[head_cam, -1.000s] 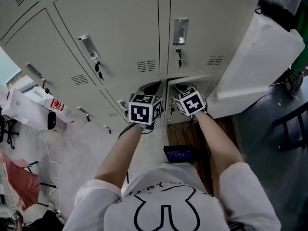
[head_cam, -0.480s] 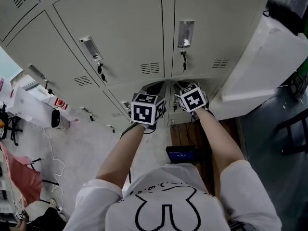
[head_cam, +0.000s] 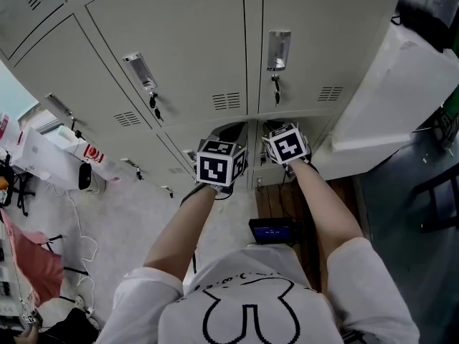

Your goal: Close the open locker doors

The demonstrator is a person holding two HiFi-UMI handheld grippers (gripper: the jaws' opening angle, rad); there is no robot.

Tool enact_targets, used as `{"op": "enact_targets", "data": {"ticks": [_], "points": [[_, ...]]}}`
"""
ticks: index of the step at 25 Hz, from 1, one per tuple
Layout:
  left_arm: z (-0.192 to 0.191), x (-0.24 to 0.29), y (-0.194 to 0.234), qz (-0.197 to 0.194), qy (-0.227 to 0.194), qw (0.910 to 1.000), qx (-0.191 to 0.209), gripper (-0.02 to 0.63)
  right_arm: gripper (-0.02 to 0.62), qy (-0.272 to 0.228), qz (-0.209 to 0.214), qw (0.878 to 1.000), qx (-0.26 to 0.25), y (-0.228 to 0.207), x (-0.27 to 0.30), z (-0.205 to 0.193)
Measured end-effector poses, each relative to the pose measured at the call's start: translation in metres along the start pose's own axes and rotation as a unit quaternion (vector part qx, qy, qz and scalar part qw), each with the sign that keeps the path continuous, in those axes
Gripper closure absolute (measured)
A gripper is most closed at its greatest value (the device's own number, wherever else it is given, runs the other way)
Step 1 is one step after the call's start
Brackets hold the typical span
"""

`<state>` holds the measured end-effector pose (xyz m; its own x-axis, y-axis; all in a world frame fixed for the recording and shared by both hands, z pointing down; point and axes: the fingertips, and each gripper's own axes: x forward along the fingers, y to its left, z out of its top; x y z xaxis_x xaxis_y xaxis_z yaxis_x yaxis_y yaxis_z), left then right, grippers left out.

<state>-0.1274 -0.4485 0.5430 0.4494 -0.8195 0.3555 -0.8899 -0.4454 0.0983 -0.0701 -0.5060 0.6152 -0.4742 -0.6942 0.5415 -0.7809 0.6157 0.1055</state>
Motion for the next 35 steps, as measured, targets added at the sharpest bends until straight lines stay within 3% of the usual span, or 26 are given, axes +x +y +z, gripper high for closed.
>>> {"op": "enact_targets", "data": {"ticks": [6,7,11,20,27,31,35], "points": [[0.002,-0.016,0.005,0.006,-0.006,1.0000,-0.001,0.581,0.555,-0.022,0.020,0.999,0.024,0.008,-0.016,0.008],[0.002,-0.020,0.007,0.007,-0.008,0.9999,-0.002,0.583,0.589,-0.030,0.028,0.999,0.029,0.012,-0.021,0.011],[-0.001,-0.035,0.010,0.010,-0.012,0.9998,-0.008,0.582,0.594,-0.073,0.056,0.993,0.067,0.031,-0.044,0.030],[0.006,-0.088,0.006,-0.013,-0.043,0.9990,-0.002,0.583,0.595,-0.135,0.087,0.983,0.088,0.099,-0.094,0.061],[0.013,-0.147,0.008,-0.027,-0.076,0.9967,0.006,0.582,0.597,-0.202,0.071,0.973,0.081,0.152,-0.143,0.079],[0.009,-0.173,0.005,-0.040,-0.084,0.9956,0.011,0.583,0.598,-0.204,0.060,0.975,0.061,0.182,-0.165,0.081],[0.010,-0.196,-0.006,-0.050,-0.096,0.9931,0.044,0.583,0.598,-0.206,0.053,0.977,0.033,0.207,-0.186,0.085]]}}
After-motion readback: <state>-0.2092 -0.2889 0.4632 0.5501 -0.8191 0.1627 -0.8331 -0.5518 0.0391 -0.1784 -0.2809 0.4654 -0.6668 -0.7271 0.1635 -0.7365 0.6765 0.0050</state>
